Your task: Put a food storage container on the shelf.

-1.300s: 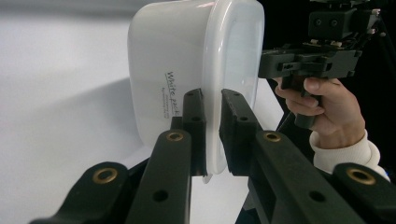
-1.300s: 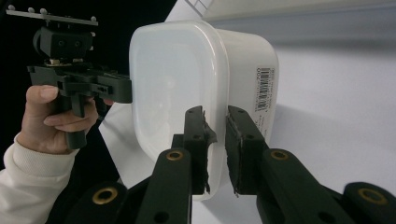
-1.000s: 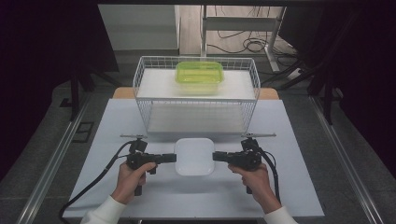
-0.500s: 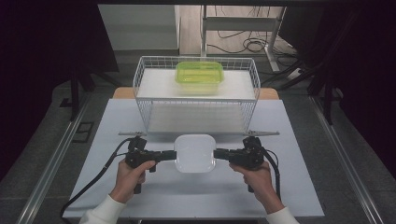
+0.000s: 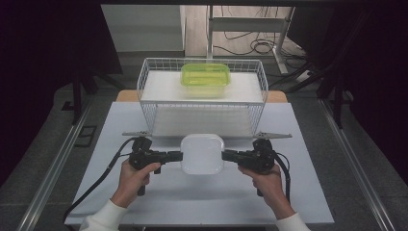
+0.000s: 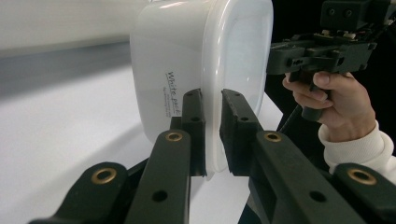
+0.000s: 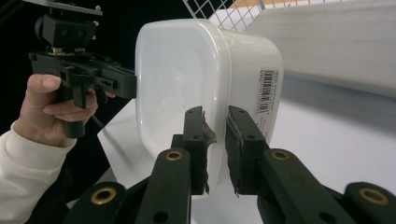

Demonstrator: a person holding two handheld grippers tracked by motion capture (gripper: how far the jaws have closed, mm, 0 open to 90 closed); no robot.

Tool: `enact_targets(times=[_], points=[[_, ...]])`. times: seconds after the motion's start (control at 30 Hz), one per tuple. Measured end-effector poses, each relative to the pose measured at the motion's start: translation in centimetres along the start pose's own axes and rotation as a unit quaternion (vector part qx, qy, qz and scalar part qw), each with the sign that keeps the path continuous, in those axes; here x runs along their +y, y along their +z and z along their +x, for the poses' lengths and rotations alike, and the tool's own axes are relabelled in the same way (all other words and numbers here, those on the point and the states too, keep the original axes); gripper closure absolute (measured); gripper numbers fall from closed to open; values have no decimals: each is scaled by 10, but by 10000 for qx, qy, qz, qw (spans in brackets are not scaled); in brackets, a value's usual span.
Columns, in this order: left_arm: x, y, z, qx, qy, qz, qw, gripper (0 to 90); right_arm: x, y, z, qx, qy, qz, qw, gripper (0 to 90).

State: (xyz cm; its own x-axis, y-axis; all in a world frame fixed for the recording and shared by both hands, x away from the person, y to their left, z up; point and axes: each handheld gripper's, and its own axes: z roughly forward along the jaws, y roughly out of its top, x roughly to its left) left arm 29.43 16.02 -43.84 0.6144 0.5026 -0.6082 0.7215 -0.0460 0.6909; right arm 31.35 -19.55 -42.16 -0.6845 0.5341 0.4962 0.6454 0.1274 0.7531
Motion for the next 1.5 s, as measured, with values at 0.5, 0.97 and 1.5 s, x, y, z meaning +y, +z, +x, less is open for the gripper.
enact_targets(times=[0.5, 0.97, 1.5], points=[[25, -13, -11, 85, 248, -198, 9995, 805, 19, -3, 9, -31, -227, -244, 9994, 780], [54, -29, -23, 76, 497, -449, 9977, 805, 56, -10, 25, -70, -545, -392, 9977, 779], [93, -40, -40, 78, 742, -692, 9948, 806, 98, -24, 34, -142, -754, -560, 9955, 780]])
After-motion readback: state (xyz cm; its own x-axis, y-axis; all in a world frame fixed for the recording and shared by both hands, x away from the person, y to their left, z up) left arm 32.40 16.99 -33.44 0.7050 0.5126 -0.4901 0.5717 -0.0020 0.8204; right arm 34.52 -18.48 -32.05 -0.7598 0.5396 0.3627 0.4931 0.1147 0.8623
